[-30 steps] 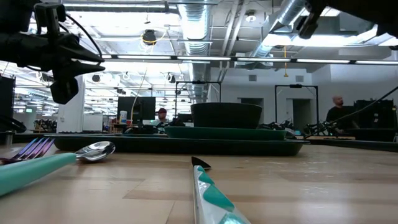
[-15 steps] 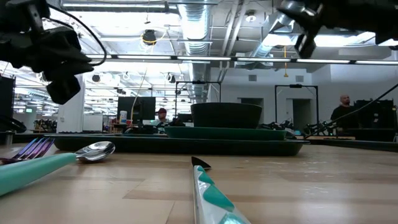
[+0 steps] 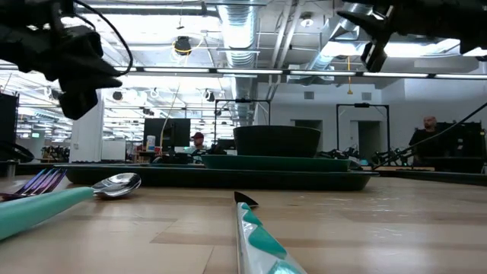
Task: Set up tray
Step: Put the black napkin on the black tray to the left of the green plate
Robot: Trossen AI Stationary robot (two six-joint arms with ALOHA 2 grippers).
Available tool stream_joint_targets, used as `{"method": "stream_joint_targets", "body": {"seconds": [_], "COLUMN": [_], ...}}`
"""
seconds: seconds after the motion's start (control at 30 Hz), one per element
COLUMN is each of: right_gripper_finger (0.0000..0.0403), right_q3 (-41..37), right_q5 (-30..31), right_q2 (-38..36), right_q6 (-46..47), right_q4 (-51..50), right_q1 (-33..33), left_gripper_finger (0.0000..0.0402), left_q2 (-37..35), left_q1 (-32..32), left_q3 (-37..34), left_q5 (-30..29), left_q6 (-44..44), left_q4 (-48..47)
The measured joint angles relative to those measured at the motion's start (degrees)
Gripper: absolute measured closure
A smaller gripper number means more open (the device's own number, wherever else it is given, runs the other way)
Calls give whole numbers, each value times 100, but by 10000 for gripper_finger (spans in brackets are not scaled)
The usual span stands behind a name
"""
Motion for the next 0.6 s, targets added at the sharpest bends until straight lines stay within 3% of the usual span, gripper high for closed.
{"method": "stream_joint_targets", "body": {"seconds": [0.13, 0.33, 0.5, 0.6], "right_gripper_finger": [329, 329, 329, 329], "right_q3": [0, 2, 7, 9], "right_q5": [0, 150, 308, 304], "right_q2": [-2, -1, 143, 295], "right_q6": [926, 1523, 1727, 1682], "right_q4": [296, 314, 317, 309], "right_q1": [0, 0, 2, 4], "left_gripper_finger": [345, 345, 345, 345], "left_q2": [1, 16, 21, 87], "left_q1": [2, 2, 4, -3], "left_q3": [0, -4, -11, 59], "left_q5": [-611, -1257, -762, -332], "left_q6": [-467, -1004, -817, -260], "left_q4": [234, 852, 895, 990]}}
